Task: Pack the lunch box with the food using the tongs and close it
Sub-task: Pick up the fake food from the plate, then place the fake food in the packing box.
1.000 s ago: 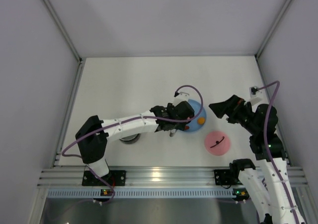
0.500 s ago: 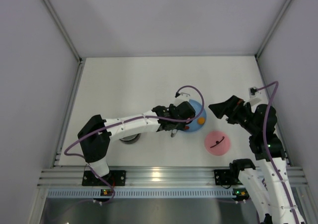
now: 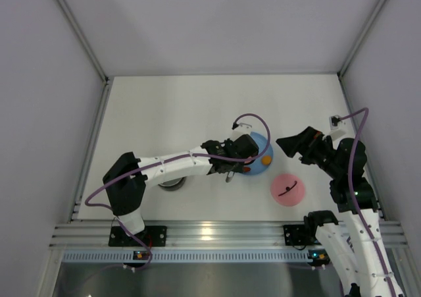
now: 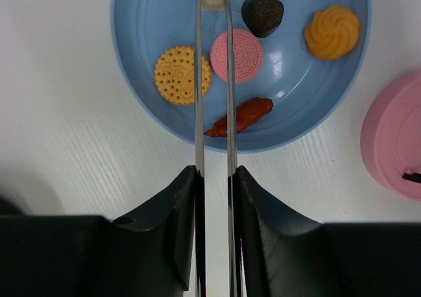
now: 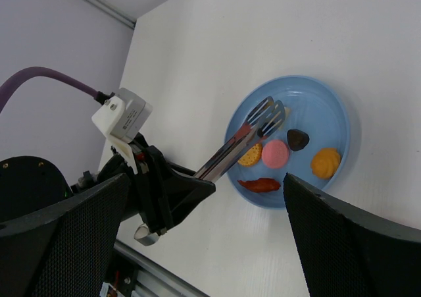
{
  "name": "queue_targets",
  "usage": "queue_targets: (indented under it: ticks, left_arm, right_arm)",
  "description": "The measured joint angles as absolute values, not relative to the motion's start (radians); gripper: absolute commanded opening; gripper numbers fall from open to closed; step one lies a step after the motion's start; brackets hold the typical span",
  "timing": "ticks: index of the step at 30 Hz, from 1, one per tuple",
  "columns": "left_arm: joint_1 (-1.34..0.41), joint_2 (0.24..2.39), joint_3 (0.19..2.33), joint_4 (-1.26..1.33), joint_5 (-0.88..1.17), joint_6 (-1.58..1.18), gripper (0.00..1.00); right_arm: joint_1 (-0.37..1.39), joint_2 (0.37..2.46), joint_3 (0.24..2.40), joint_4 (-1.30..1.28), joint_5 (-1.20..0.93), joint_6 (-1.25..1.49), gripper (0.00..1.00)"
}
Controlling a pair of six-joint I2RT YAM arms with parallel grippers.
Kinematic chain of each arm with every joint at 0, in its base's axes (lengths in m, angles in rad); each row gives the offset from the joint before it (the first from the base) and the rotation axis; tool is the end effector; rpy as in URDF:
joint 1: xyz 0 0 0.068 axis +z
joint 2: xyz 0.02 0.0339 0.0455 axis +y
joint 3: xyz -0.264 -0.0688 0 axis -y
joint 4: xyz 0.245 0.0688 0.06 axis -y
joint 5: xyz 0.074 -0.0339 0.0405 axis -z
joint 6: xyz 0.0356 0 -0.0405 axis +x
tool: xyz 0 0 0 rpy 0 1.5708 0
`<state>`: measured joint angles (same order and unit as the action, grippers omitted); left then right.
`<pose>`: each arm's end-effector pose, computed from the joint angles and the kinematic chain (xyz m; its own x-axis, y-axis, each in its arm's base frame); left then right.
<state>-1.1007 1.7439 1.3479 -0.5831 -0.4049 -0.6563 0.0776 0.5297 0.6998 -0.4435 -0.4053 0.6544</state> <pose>0.1820 -0.3272 0.2458 -0.7371 0.2127 -0.6414 0.3409 0.9366 -0.0813 0.1248 0.0238 0.3187 -0.4873 0.5232 -0.6991 -0.1930 0.7163 0.6705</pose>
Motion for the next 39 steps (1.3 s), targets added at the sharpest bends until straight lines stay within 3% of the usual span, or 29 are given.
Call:
queue_targets:
  ticks: [20,28,39]
  left_arm:
    - [-1.101,1.621,1.348,-0.604,-0.410,-0.648,0.29]
    - [-1.101,1.372,1.261,-0.686,-0.428,-0.683,0.29]
    - [-1.101,0.958,1.155,-0.991,-0.450,-0.803,0.29]
  right_arm:
    - [0.078,0.530,0.694,-0.445,-0.405,0.654,0.99]
    - [0.078,0.530,0.693,-0.443,-0.405,0.654,0.99]
    - [0.078,0.544,0.659,-0.433,-0.406,0.655,0.99]
